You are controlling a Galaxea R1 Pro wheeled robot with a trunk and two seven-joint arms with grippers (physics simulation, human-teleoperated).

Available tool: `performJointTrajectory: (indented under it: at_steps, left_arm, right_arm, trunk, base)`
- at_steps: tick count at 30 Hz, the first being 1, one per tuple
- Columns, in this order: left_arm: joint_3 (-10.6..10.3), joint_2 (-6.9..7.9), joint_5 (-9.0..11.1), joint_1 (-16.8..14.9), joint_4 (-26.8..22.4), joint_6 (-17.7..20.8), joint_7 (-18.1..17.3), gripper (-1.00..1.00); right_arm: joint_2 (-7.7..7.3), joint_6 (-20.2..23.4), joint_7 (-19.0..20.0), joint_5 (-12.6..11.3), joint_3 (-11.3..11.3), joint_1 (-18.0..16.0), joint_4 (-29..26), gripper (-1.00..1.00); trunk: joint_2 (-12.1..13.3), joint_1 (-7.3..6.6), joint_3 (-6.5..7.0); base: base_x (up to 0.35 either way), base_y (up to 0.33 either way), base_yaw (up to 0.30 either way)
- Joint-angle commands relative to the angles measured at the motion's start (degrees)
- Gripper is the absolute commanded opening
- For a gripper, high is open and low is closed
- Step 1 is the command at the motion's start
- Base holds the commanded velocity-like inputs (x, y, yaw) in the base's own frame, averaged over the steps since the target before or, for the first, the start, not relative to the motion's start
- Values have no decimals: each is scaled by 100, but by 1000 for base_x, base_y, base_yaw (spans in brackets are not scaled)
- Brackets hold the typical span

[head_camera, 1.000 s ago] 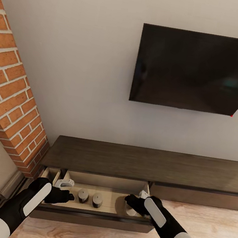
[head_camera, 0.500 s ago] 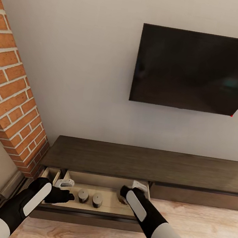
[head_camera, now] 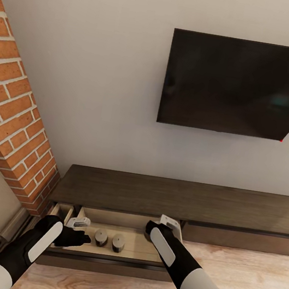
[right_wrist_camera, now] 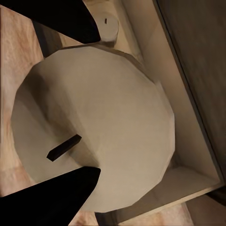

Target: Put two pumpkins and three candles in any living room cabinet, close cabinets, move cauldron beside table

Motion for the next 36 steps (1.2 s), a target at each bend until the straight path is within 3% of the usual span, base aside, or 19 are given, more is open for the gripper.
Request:
performJointTrajectory:
  at_steps: [1, 4, 6, 12, 15, 18, 25, 31, 36]
  left_arm:
    - [-16, 10, 70, -4, -9, 16, 50, 100]
    - [-5, 49, 106, -4, -111, 66, 12, 100]
    - [-9, 215, 170, 34, -387, 99, -2, 100]
    - [-7, 254, 212, 59, -465, 115, -4, 100]
    - [15, 673, 842, 338, -1285, 289, -4, 100]
    - [27, 838, 1070, 436, -1568, 349, -3, 100]
    - [31, 898, 1164, 476, -1683, 374, -3, 100]
    - [45, 903, 1384, 479, -1855, 386, -3, 100]
    - [211, 929, 1456, 479, -2225, 388, -3, 100]
  right_arm:
    - [-3, 55, -54, -18, 16, -10, -22, -100]
    - [-7, 166, -183, -29, -1, -21, -108, -100]
    - [-8, 202, -247, -39, -9, -24, -120, -100]
    - [-8, 206, -264, -48, -12, -24, -118, -100]
    - [-9, 213, -585, -341, -13, -25, -120, -100]
    - [-9, 219, -693, -452, -13, -25, -122, -100]
    - [-2, 376, -699, -701, -7, -25, -166, -100]
    - [-10, 444, -556, -727, -6, -25, -171, -100]
    - [-9, 470, -314, -727, -7, -25, -169, -100]
  trunk:
    - [-5, 1, -7]
    - [-5, 1, -7]
    - [-5, 1, -7]
    - [-45, 23, -25]
    - [-165, 89, -78]
    - [-286, 155, -132]
    - [-566, 308, -258]
    - [-807, 440, -366]
    - [-1008, 550, -455]
  base:
    - [0, 0, 0]
    - [0, 0, 0]
    - [0, 0, 0]
    - [0, 0, 0]
    - [0, 0, 0]
    - [0, 0, 0]
    - [0, 0, 0]
    - [0, 0, 0]
    - [0, 0, 0]
